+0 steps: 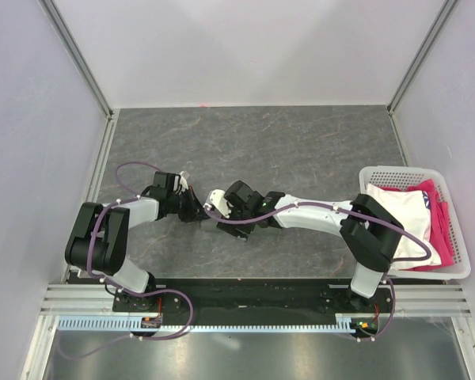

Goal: Fold the napkin, place the utensils inside, and roll it up
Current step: Roll the napkin with the utensil

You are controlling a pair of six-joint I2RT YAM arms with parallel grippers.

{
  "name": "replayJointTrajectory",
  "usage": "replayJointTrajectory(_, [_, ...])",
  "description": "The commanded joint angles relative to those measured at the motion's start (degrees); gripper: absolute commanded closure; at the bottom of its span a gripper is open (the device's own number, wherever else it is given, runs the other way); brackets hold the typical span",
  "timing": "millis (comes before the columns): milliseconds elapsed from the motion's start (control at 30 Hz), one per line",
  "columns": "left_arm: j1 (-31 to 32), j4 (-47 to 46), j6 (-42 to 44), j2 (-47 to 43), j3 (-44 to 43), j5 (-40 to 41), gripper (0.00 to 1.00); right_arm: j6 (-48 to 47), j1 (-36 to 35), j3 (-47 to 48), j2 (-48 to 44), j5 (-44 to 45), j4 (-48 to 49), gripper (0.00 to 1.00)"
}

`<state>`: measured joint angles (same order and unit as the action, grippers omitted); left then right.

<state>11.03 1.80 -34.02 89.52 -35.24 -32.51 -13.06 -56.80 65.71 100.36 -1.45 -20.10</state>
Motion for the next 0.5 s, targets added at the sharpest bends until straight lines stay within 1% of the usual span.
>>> replayJointTrajectory(0, [0.4, 1.7, 0.8, 0.7, -1.4, 0.5, 0.98, -3.9, -0.6, 0.5, 1.7, 6.0, 1.3, 0.25])
replayJointTrajectory(267, [0.4, 1.9, 1.1, 1.0, -2.0, 0.0, 0.98, -5.5, -0.7, 0.2, 3.9, 5.7, 1.4, 0.25])
replayJointTrajectory(467, [0.7, 1.9, 1.5, 1.5, -2.5, -0.8, 0.98, -6.2, -0.7, -0.1, 5.0, 7.3, 2.1, 0.26])
